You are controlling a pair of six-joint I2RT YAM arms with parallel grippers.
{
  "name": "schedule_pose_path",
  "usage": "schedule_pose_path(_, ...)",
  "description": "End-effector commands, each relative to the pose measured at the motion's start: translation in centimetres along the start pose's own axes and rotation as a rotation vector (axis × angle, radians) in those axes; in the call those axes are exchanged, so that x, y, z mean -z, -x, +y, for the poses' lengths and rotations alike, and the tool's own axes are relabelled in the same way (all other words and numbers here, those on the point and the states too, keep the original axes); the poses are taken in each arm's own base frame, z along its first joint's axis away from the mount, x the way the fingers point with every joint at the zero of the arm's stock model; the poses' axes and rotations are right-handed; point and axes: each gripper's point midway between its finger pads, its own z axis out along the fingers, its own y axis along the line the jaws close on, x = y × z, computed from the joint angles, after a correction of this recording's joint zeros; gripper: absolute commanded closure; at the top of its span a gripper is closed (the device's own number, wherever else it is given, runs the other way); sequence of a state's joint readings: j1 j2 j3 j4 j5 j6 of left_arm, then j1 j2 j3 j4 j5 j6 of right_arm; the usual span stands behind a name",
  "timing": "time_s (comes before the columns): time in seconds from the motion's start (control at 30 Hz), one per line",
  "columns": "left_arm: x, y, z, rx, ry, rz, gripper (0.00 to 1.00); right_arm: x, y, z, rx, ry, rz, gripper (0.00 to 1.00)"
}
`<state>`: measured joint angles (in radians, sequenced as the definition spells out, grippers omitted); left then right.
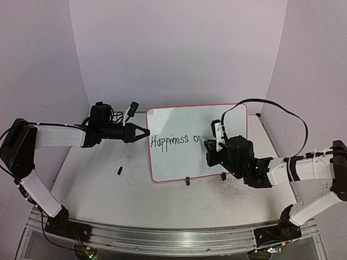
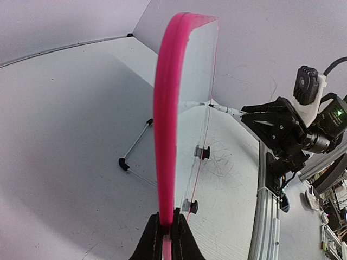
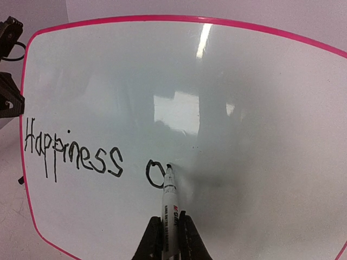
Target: Write a sentence on the whiteboard
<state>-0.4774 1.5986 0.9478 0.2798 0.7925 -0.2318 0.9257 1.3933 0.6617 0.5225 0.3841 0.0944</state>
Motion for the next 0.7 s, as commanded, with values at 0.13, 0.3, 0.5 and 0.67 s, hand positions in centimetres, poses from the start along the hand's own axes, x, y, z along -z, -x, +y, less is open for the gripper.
schedule_pose_path(0.13,0.09,1.22,-2.0,-0.053,-0.057,-0.005,1.0,-0.48,1.36,-0.42,-0.016,-0.041,-0.035,1.0)
schedule_pose_path(0.3,0.11,1.29,-2.07,-0.055,-0.059,-0.005,1.0,-0.59,1.52,-0.36,-0.017,-0.041,-0.04,1.0)
schedule_pose_path(0.5,0.11,1.21,-2.02,-0.054,-0.057,-0.003,1.0,-0.62,1.27,-0.59,-0.018,-0.055,-0.028,1.0)
schedule_pose_path(0.67,0.04,1.24,-2.02,-0.054,-0.059,-0.002,1.0,-0.28,0.59,-0.7,-0.012,-0.054,-0.002,1.0)
